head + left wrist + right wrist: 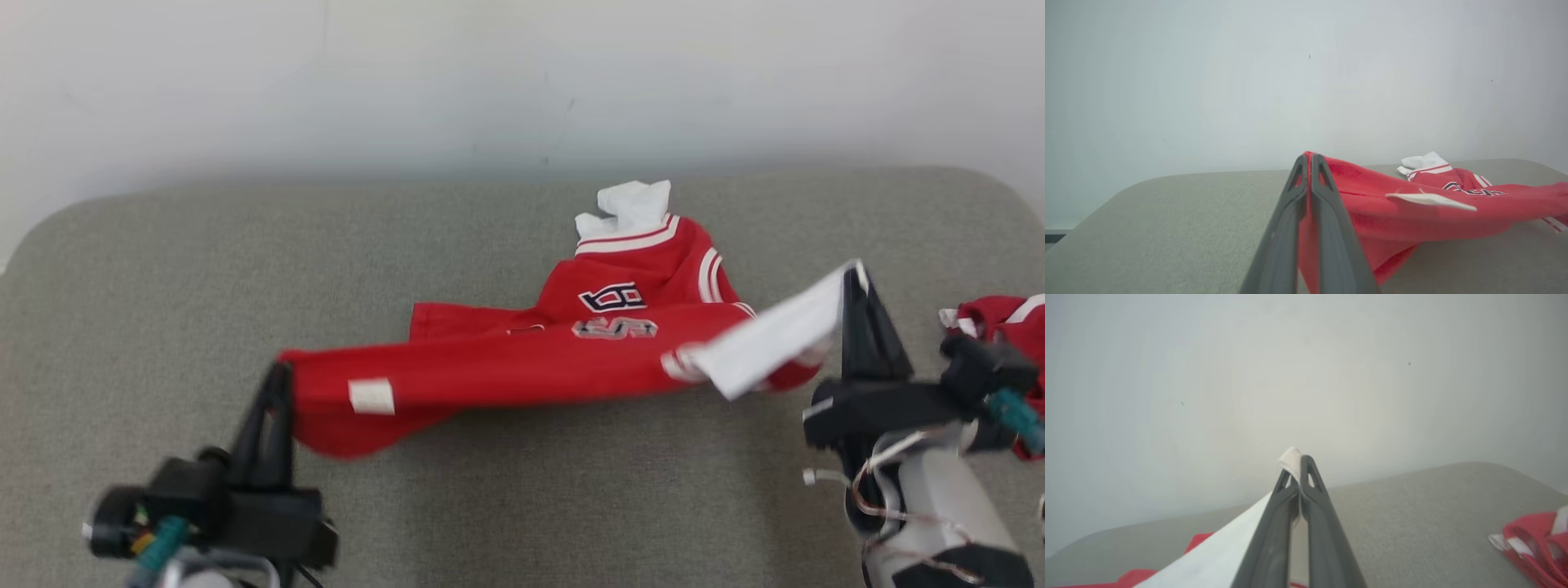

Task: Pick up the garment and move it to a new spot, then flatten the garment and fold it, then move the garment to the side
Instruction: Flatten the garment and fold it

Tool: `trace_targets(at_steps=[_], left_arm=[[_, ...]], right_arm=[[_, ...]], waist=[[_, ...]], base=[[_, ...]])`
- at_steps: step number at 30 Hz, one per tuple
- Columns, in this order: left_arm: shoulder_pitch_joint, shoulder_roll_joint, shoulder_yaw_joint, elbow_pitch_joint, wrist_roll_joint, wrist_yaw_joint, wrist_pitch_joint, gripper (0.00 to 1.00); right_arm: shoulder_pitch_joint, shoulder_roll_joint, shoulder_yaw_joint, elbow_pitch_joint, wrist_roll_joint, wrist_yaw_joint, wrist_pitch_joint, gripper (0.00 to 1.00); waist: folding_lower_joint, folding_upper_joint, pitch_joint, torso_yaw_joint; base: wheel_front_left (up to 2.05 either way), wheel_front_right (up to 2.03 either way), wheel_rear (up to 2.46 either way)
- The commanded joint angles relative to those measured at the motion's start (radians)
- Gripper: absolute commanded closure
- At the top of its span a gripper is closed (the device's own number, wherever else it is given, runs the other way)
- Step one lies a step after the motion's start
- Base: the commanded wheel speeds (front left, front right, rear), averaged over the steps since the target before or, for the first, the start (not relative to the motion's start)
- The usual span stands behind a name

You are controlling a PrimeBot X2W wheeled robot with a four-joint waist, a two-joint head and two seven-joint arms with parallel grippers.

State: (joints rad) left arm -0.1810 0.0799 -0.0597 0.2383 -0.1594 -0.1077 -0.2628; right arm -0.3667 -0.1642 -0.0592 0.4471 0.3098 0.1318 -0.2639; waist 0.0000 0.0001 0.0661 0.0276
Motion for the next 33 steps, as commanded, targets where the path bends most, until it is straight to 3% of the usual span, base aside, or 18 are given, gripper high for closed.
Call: trace_targets(at_steps=[1,9,17,24,29,33], left_arm=[[-0.029,0.029,0.018,-0.019,0.005,-0.008,-0.003,1.0],[-0.219,0.202,0.042,-0.11,-0.033,-0.021,0.002,1.0],[-0.479,0.371,0.007,-0.197,-0.131,-0.021,0.128,1.0],[-0.605,0.392,-0.019,-0.162,-0.166,-0.021,0.216,1.0],[-0.721,0.338,-0.097,-0.032,-0.136,-0.017,0.255,1.0],[-0.865,0.315,-0.13,0.094,-0.08,0.008,0.208,1.0]], right_arm=[[-0.033,-0.008,0.011,-0.028,0.03,-0.003,0.0,1.0],[-0.221,-0.074,0.044,-0.167,0.115,-0.003,0.0,1.0],[-0.431,-0.148,0.094,-0.211,0.143,-0.003,0.0,1.0],[-0.562,-0.185,0.15,-0.146,0.145,-0.003,0.016,1.0],[-0.703,-0.239,0.221,-0.039,0.103,-0.003,0.04,1.0],[-0.853,-0.246,0.219,0.048,0.082,-0.003,0.023,1.0]], waist=[[0.0,-0.0001,-0.045,-0.022],[0.0,-0.0001,-0.093,-0.043],[0.0,-0.0001,-0.083,-0.049],[0.0,-0.0001,0.001,-0.042],[0.0,-0.0001,0.191,-0.011],[0.0,-0.0001,0.31,-0.004]], base=[[0.0,0.0,0.0],[0.0,0.0,0.0],[0.0,0.0,0.0],[0.0,0.0,0.0],[0.0,0.0,0.0],[0.0,0.0,0.0]])
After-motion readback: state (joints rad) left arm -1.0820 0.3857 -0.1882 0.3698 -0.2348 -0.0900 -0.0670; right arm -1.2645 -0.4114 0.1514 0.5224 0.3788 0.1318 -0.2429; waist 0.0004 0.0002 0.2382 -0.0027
